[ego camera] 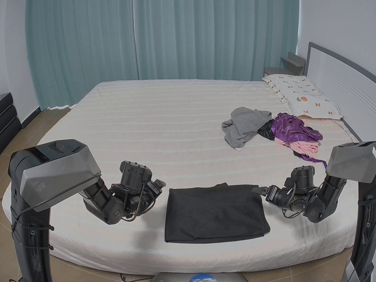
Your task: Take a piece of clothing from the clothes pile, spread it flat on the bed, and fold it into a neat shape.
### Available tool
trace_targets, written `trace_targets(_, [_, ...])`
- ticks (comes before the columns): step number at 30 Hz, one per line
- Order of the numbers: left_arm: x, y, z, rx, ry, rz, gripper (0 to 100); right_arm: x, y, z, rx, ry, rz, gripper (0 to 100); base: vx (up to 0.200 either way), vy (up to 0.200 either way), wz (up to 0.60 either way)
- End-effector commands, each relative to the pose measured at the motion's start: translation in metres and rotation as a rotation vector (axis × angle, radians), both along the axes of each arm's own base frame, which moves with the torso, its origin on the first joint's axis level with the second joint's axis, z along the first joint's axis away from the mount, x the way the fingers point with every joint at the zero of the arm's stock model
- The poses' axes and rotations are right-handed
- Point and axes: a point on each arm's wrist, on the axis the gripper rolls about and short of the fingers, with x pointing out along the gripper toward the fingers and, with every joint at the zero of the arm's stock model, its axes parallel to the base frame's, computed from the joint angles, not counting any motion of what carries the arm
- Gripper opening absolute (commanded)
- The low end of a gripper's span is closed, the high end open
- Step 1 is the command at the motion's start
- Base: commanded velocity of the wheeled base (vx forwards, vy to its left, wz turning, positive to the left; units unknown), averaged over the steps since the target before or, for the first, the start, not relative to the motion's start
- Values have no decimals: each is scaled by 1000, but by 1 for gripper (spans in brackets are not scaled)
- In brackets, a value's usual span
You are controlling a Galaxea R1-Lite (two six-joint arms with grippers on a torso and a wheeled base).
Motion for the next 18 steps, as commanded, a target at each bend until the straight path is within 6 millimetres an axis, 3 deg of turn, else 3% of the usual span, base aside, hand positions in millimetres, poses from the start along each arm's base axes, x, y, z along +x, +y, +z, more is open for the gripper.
trace_targets(1, [0,-1,0,0,-2,0,100,32,9,-26,26,-6,-39,100,0,0,0])
trace_targets(10, [0,-1,0,1,-2,-3,100,59,14,-34,28,-58,-55,100,0,0,0])
trace_targets(15, [0,-2,0,1,-2,-4,100,62,14,-34,17,-55,-70,100,0,0,0])
trace_targets(16, [0,-2,0,2,-2,-5,100,63,14,-34,16,-58,-73,0,0,0,0])
trace_targets(18, [-1,-2,-1,4,-1,-6,100,64,14,-34,17,-61,-73,0,0,0,0])
